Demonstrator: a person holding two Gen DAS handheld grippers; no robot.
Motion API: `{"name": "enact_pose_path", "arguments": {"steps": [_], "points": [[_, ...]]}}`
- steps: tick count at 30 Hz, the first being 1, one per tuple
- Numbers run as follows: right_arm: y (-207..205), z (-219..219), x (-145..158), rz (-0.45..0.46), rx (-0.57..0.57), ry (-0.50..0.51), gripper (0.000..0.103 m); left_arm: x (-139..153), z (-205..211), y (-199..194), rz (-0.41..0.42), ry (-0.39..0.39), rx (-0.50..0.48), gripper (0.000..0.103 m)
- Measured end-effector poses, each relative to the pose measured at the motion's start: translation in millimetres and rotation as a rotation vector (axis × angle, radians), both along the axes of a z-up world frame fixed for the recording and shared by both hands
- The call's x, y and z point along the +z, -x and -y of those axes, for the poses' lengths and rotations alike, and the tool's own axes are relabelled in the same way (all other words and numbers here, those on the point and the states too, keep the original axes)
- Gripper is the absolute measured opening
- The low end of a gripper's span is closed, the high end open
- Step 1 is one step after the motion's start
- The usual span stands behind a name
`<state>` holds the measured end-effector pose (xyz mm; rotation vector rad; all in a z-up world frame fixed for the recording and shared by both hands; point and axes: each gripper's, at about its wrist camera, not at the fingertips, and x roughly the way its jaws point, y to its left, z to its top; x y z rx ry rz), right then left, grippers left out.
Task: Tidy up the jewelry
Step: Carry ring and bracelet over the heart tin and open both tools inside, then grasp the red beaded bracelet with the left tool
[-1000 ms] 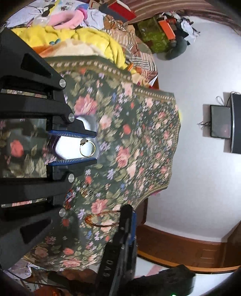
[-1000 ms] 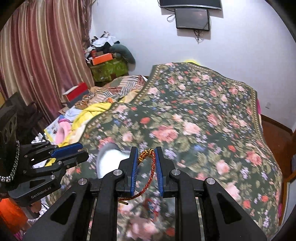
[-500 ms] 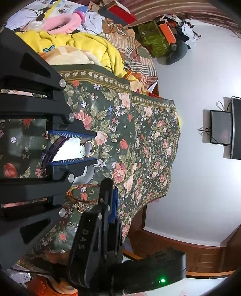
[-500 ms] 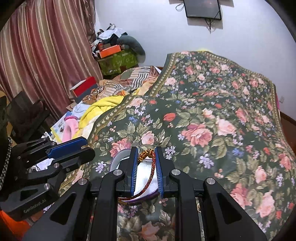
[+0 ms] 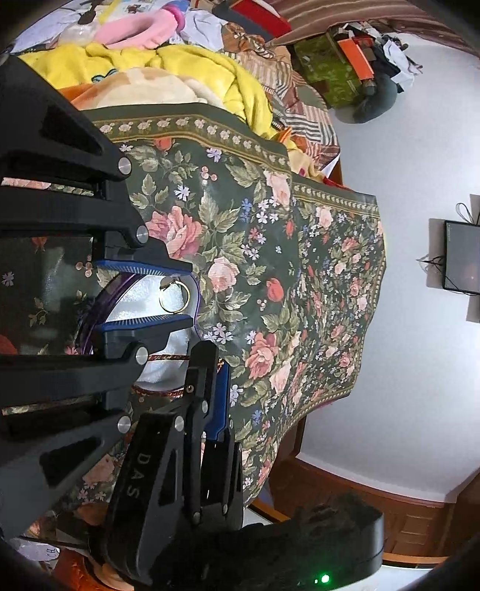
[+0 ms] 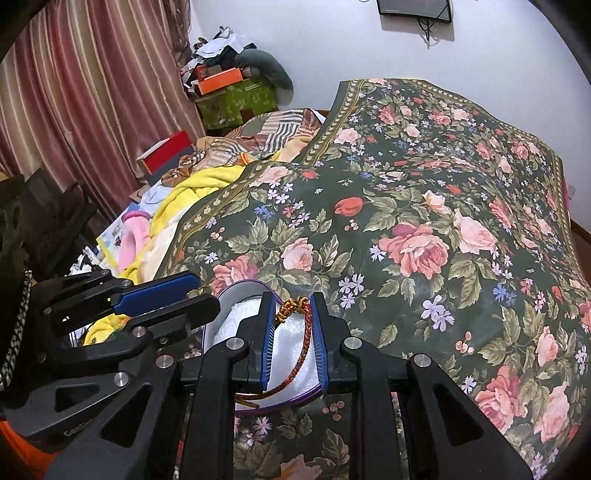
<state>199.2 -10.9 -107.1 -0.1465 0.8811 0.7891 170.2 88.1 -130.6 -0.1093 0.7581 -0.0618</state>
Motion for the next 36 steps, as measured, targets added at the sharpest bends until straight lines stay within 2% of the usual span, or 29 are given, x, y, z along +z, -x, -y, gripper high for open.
{"name": "enact_pose_path", "arguments": {"steps": [3,7,15,24,28,33,36], "points": [[-1,0,-1,-0.007,-0.002,0.000,0.019,-3,1,-2,-0.014,0.011,-0.013,0.020],[-7,4,-4,-0.043,-0.020,-0.011,0.035,-3,4,-3,-0.023,-0.003,-0.011,0.020],[-6,24,12,-0.064,-0.047,-0.075,0.036,8,5,5,-0.006,-0.026,0.004,0.021],[20,49,46,0.085,-0.076,-0.030,0.037,36,11,21,0.047,-0.053,0.018,0.025],[33,65,56,0.133,-0.087,-0.006,0.038,54,12,34,0.088,-0.072,0.040,0.040],[44,85,59,0.149,-0.109,0.006,0.042,68,14,49,0.112,-0.082,0.047,0.045],[51,97,57,0.161,-0.125,0.025,0.044,67,23,55,0.099,-0.091,0.030,0.048]]}}
